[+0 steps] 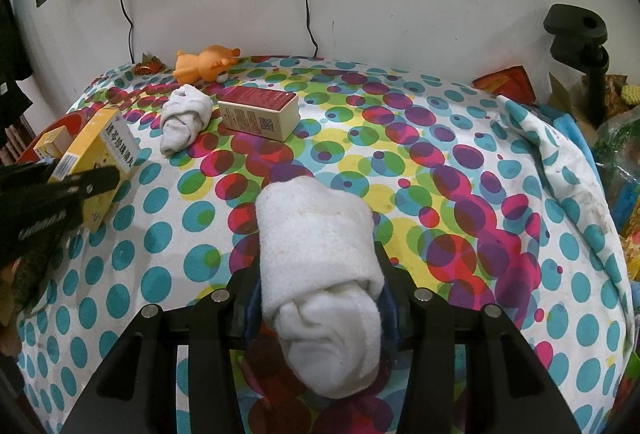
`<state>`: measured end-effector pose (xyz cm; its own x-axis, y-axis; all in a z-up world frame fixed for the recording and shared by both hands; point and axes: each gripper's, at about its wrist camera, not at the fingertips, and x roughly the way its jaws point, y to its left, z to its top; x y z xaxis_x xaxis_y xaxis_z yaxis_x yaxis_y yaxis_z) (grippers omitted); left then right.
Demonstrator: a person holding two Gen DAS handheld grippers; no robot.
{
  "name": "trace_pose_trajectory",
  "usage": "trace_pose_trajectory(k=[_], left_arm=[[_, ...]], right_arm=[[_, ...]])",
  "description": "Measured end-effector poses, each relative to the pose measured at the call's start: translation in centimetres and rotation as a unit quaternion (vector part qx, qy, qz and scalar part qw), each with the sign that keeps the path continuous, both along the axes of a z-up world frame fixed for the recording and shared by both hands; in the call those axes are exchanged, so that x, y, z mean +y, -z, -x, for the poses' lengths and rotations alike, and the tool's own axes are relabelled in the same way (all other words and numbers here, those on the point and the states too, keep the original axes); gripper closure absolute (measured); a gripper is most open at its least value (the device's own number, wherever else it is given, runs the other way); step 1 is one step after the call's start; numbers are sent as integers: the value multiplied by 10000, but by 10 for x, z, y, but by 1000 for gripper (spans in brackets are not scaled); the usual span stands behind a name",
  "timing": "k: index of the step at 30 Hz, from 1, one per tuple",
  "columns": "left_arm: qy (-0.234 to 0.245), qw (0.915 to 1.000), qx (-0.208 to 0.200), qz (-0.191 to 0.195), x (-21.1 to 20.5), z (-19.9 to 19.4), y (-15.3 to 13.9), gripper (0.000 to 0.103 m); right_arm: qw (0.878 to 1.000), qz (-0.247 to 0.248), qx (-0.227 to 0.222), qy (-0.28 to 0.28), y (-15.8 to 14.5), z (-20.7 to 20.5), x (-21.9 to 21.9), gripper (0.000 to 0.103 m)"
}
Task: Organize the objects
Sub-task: 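Lift the tall yellow box off the cloth with the left gripper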
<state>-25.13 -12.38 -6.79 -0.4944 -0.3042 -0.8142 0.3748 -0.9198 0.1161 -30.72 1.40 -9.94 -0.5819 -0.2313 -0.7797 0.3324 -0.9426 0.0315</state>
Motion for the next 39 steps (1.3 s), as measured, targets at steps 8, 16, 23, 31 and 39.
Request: trace_pose_trajectory(k=[8, 16, 23, 31, 39], left_arm=[[214, 9998, -16, -20, 12, -20, -1, 73], [502, 9987, 16, -54, 24, -45, -2, 73], [589, 9980, 92, -188, 26, -69, -11, 73], [763, 9967, 274, -34, 31, -102, -27, 73], [567, 9975, 360, -218, 14, -129, -38, 73]], right_arm=[[10000, -87, 17, -41, -1, 0, 1, 58], [9998, -171, 36, -76, -1, 0, 2, 57], [9998, -172, 37, -110, -1, -1, 1, 57], [9998, -173, 37, -135, 0, -1, 1, 57], [9997, -175, 39, -177, 0, -1, 2, 57]])
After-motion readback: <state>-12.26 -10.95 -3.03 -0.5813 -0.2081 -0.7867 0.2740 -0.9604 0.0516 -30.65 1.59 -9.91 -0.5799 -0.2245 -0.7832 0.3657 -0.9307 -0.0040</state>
